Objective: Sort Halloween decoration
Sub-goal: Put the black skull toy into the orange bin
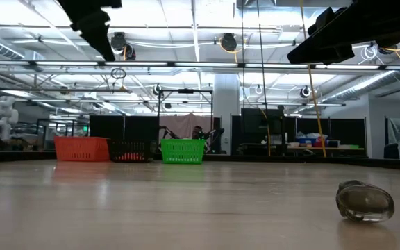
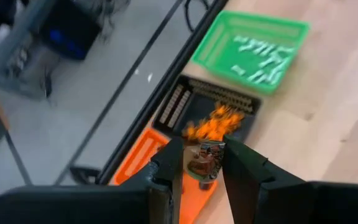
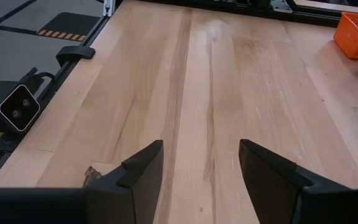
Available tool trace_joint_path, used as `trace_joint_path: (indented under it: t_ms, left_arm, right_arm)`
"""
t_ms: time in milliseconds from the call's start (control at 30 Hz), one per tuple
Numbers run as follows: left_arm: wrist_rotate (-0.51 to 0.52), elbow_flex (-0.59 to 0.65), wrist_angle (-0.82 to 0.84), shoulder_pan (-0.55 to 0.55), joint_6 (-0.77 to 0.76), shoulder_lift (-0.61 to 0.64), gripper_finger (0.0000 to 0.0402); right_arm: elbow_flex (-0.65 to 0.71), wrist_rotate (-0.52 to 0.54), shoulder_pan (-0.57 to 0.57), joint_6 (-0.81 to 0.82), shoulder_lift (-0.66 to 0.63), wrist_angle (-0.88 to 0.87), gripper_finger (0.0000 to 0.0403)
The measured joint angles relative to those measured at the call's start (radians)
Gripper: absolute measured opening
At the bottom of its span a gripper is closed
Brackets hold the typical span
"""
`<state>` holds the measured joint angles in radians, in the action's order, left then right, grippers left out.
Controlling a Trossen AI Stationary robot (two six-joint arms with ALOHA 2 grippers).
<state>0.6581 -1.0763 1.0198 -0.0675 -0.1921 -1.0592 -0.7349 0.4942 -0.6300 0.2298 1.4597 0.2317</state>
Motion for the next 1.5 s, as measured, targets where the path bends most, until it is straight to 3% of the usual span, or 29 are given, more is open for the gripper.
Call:
trace_joint_path:
  t_ms: [200, 400, 600, 1000, 1300, 1500]
  left_arm:
    - [-0.092, 0.040, -0.049, -0.185, -0.008, 0.000, 0.0088]
    - [-0.204, 0.184, -0.201, -0.322, -0.009, -0.001, 0.0088]
    - [-0.203, 0.304, -0.313, -0.406, -0.038, -0.001, 0.0088]
    - [-0.231, 0.462, -0.436, -0.506, -0.143, -0.001, 0.0088]
    - [-0.221, 0.552, -0.589, -0.508, -0.151, -0.001, 0.0088]
    - [-0.183, 0.579, -0.597, -0.508, -0.196, -0.001, 0.0106]
  right_arm:
    - [0.000, 0.003, 0.004, -0.001, 0.000, 0.002, 0.0194]
    - [0.000, 0.003, 0.021, 0.009, 0.000, 0.003, 0.0194]
    - [0.000, 0.003, 0.022, -0.002, 0.000, 0.003, 0.0194]
    - [0.000, 0.006, 0.038, -0.012, 0.000, 0.003, 0.0194]
    - [0.000, -0.038, 0.040, 0.003, 0.000, -0.004, 0.0194]
    - [0.000, -0.052, 0.002, 0.009, 0.000, -0.025, 0.0197]
